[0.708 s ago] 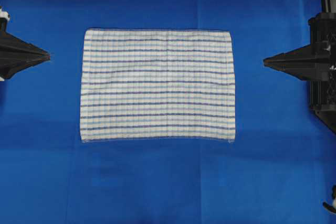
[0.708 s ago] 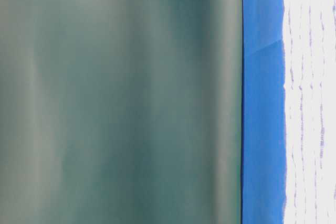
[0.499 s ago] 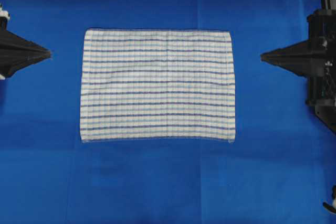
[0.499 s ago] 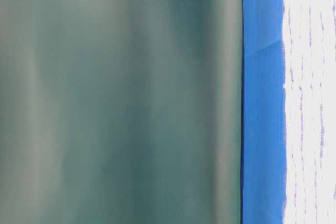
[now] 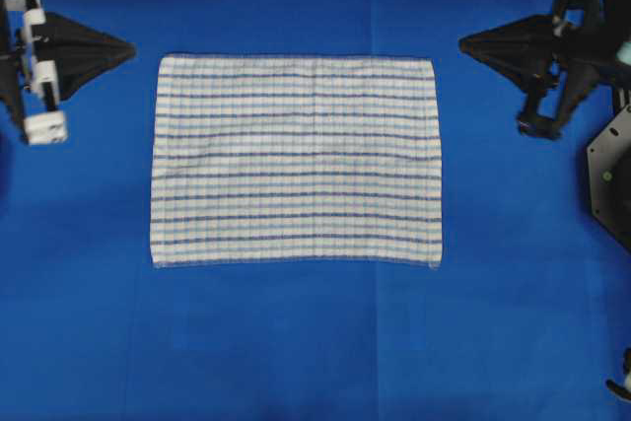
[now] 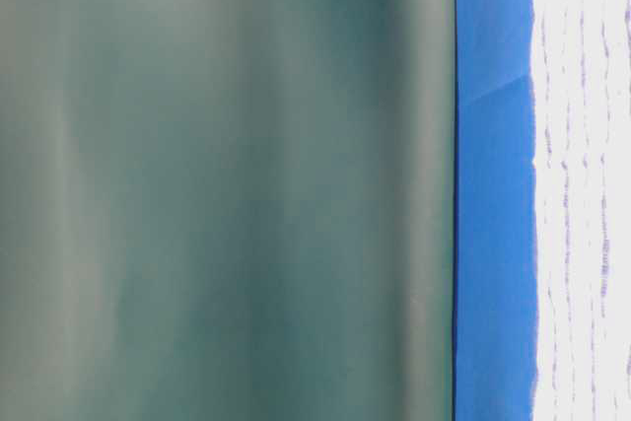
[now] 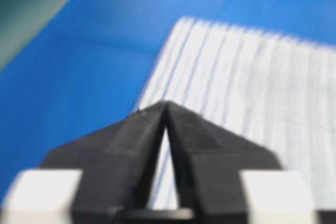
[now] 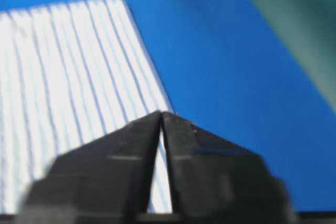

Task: Fold the blue towel.
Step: 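Move both grippers to the far corners of the striped towel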

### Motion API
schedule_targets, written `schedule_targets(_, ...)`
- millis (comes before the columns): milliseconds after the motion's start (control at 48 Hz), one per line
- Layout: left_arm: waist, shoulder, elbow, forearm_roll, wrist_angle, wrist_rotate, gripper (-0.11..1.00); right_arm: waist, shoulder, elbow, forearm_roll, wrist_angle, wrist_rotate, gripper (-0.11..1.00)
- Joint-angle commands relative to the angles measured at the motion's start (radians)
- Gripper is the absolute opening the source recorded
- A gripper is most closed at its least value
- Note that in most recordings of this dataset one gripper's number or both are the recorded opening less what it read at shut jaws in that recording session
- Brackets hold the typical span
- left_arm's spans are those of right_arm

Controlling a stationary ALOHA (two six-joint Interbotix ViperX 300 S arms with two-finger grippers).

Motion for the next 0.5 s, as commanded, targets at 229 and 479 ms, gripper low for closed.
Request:
schedule_targets(229,0.094,0.299,-0.020,-0.003,-0.144,-0.028,0.75,-0.097,0.279,-0.021,0.005,-0.095,0.002,0.79)
schedule_targets(479,0.152,0.486,-0.023,-0.003,-0.273,-0.026,0.70,-0.160,0.479,-0.021,0.008,-0.218,0.002,0.72)
